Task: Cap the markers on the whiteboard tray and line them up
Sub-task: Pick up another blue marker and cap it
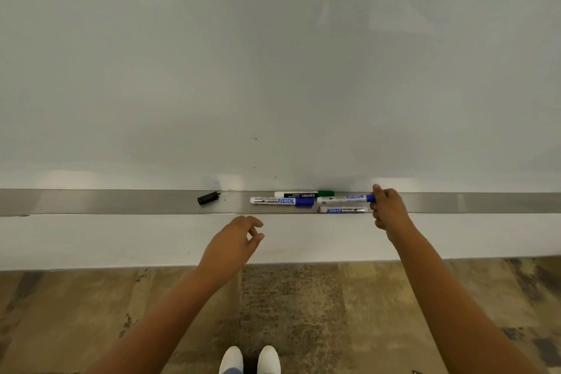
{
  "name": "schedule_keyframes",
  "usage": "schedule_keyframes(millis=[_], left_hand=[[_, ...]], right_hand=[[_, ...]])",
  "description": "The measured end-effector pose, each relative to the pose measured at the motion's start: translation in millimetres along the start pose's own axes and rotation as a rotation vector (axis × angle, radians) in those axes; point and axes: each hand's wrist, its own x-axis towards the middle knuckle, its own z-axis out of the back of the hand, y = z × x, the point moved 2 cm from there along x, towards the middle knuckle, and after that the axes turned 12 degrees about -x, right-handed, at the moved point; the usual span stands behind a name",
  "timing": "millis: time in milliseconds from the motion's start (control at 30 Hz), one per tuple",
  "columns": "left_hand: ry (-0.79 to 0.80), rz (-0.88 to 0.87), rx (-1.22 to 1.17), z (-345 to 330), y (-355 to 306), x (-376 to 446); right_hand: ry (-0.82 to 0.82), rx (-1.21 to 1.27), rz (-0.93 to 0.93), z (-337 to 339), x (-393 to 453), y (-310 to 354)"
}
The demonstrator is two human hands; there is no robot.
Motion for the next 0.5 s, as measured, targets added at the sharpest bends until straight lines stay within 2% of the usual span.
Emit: schedule_keyframes(millis=[133, 233, 333, 400, 500], left_hand=[[-0.016, 0.018, -0.010, -1, 9, -1], [-0.054, 0.000, 0.004, 2, 14, -1], [-0.124, -0.011, 0.025, 11, 19, 3], [-0.201, -0.032, 0.048, 18, 21, 6], [-0.317, -0.065, 0.081, 27, 25, 11]], right_hand=[[0.010, 0.215, -0.111, 6, 15, -9], [-0.057, 0.231, -0.116, 2, 13, -11], [-0.127, 0.103, -0.017, -8, 4, -13], [-0.149, -0.071, 0.132, -13, 0, -15], [-0.028, -0.457, 0.383, -24, -4, -13]])
